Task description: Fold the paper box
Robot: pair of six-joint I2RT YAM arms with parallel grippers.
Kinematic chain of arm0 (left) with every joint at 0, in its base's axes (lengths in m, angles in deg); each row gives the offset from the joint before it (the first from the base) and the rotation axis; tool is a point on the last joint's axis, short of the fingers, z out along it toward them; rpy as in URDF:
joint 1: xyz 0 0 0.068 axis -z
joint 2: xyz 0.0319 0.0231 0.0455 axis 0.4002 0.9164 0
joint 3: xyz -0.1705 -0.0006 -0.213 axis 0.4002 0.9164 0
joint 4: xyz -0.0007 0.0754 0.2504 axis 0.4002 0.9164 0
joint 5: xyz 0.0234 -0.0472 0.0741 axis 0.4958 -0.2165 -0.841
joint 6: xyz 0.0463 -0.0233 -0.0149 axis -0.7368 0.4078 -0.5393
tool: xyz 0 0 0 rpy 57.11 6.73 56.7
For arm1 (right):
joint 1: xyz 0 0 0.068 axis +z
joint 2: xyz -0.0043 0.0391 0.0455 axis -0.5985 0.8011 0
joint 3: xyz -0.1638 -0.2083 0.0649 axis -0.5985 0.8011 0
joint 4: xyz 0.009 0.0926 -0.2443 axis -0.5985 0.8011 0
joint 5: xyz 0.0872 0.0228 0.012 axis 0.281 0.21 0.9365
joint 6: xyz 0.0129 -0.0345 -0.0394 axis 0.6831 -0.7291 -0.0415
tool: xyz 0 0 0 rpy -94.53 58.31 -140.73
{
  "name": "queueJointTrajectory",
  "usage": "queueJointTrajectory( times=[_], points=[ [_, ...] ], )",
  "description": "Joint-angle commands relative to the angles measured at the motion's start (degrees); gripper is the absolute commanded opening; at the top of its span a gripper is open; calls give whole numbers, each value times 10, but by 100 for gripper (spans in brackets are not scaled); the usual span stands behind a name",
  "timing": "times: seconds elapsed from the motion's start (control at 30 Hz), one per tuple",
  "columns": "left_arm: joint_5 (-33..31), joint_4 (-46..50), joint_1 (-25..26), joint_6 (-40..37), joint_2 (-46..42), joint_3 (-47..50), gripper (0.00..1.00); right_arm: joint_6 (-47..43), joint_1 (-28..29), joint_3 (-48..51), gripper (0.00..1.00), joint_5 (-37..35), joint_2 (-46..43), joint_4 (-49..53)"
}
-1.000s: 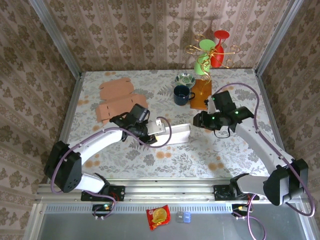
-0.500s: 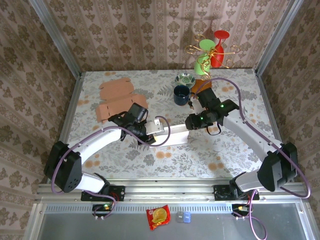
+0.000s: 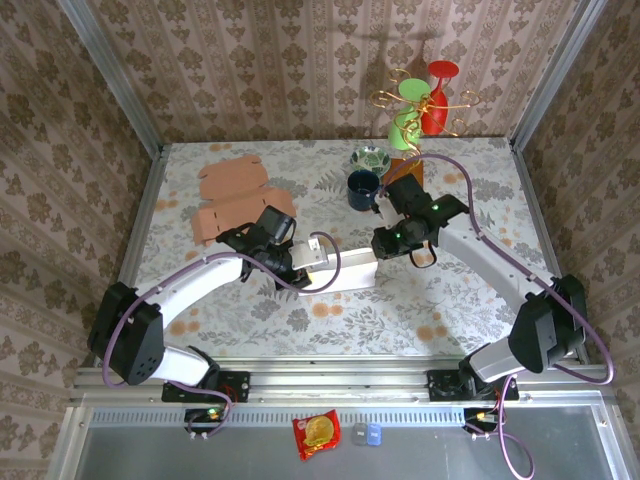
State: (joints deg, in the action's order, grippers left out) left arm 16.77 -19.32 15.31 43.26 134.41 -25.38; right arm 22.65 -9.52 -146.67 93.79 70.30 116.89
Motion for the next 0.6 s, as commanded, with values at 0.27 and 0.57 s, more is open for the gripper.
queueJointTrajectory(
  times=[0.27, 0.57],
  points=[
    [12, 16, -2, 1, 8, -17, 30, 1, 17, -25, 0, -52, 13, 20],
    [-1, 10, -2, 32, 17, -28, 17, 80, 29, -42, 0, -60, 17, 43]
  ],
)
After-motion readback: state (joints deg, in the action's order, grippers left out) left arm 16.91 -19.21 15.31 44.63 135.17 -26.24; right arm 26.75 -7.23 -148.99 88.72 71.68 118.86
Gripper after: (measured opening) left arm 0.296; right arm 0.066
